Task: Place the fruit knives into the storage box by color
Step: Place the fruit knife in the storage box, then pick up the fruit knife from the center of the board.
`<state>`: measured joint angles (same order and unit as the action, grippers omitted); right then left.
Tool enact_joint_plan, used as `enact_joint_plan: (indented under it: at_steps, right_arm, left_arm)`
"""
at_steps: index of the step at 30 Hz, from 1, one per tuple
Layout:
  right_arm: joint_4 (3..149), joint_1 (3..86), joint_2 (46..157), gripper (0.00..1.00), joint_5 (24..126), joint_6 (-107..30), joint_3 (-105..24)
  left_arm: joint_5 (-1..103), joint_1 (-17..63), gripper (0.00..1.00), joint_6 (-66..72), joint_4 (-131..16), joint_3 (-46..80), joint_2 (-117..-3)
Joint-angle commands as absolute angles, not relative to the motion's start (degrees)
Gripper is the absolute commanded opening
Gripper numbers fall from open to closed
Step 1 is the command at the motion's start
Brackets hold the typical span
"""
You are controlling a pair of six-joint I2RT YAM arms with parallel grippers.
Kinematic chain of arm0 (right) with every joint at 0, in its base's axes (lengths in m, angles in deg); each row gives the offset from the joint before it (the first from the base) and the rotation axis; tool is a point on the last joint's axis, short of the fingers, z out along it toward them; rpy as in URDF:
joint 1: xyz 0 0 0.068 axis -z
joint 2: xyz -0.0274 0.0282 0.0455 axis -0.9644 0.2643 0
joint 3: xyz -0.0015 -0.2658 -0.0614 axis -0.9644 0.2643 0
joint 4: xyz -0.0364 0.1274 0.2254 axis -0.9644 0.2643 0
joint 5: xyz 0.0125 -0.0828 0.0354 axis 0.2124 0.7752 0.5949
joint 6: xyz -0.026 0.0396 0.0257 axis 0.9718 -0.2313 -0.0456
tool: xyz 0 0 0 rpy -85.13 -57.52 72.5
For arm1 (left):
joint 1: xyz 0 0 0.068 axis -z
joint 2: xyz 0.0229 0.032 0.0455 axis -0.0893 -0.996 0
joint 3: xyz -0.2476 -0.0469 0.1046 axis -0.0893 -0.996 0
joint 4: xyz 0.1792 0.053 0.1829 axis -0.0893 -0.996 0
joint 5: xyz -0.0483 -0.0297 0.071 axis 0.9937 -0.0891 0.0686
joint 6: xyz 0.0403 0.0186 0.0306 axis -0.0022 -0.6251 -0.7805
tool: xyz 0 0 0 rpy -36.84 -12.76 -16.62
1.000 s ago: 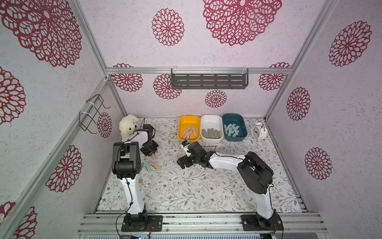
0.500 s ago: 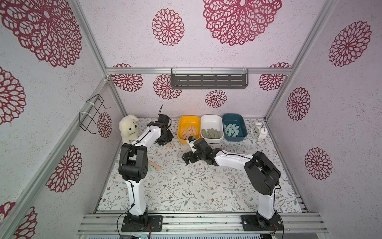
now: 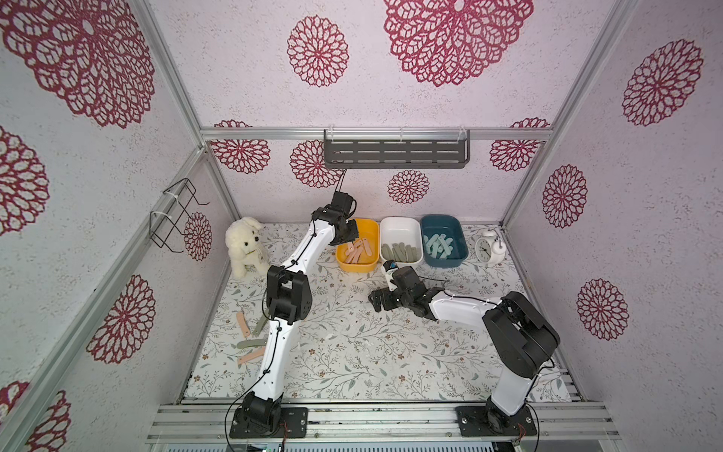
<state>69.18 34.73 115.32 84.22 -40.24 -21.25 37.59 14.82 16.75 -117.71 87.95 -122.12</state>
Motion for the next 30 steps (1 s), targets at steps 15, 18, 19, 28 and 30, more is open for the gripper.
enact_joint_plan:
  at_steps: [15,18,19,28,30]
  right_arm:
    - [65.7,34.9,115.9,0.99,81.4,-39.0,-23.6]
    - [65.8,34.2,116.6,0.99,80.2,-38.4,-24.9]
    - [65.8,33.8,116.9,0.97,80.2,-38.2,-25.4]
    - [67.0,25.2,123.4,0.74,82.2,-36.1,-34.1]
    - [67.8,22.8,126.0,0.68,82.9,-35.2,-37.0]
  left_arm:
    - [37.1,15.4,0.54,13.7,-121.8,89.8,-119.9]
    - [37.6,15.5,0.67,15.7,-122.1,85.8,-115.6]
    - [37.6,15.4,0.71,16.5,-122.2,83.9,-113.7]
    - [37.6,14.5,0.99,22.5,-118.1,52.1,-86.6]
    - [37.1,14.3,0.97,22.5,-118.5,46.8,-80.9]
